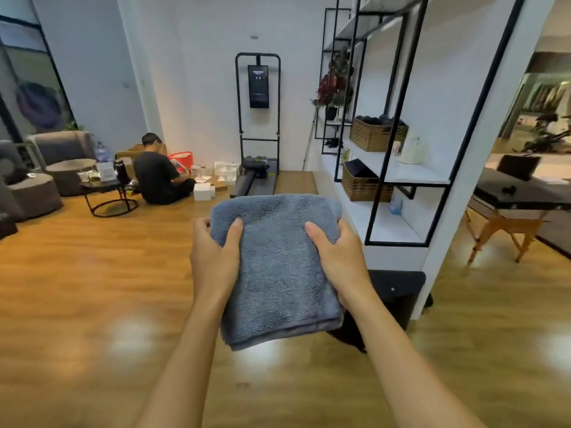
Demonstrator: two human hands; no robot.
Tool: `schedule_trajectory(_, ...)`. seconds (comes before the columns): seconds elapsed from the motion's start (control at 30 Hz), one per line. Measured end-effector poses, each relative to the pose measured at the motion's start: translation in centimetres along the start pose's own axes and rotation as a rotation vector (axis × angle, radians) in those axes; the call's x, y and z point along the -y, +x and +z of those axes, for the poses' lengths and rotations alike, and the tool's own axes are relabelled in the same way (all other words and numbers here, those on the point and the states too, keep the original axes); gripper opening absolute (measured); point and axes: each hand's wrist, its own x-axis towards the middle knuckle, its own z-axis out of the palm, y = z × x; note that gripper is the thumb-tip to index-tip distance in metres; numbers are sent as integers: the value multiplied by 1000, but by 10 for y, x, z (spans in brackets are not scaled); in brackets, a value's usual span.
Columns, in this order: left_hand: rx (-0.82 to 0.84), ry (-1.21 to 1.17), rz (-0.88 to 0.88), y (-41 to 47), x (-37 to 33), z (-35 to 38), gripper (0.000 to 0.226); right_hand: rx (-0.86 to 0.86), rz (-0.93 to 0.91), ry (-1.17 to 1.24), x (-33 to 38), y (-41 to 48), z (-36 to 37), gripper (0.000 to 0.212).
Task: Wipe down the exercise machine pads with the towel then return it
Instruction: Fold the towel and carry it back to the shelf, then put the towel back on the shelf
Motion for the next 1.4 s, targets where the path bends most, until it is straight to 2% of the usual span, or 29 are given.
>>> schedule_trajectory(0.13, 45, -4, 3, 113, 46, 61, 17, -51, 1, -41, -39, 118, 39, 13)
schedule_trajectory(0.37, 97, -7, -17, 311, 141, 170, 17, -74, 47, 16, -131, 333, 118, 17)
schedule_trajectory(0.6, 205, -15, 3, 508, 213, 277, 25, -162, 79, -54, -186, 530, 183, 13)
schedule_trajectory(0.8, 410, -46, 29, 641, 292, 396, 29, -399, 128, -139, -256, 657, 210, 16)
schedule_trajectory(0.9, 572, -85, 46, 686, 319, 461, 28, -559, 174, -158, -284, 702, 213, 27)
schedule_trajectory(1.07, 869, -125, 54, 717, 345, 571, 40, -838, 258, -207, -321, 750, 187, 39)
schedule_trajectory(1.23, 1087, -180, 23, 714, 366, 672, 35, -1041, 286, -233, -369, 791, 144, 38)
schedule_trajectory(1.4, 1213, -193, 10, 717, 381, 759, 31, -1200, 307, -189, -412, 837, 111, 32)
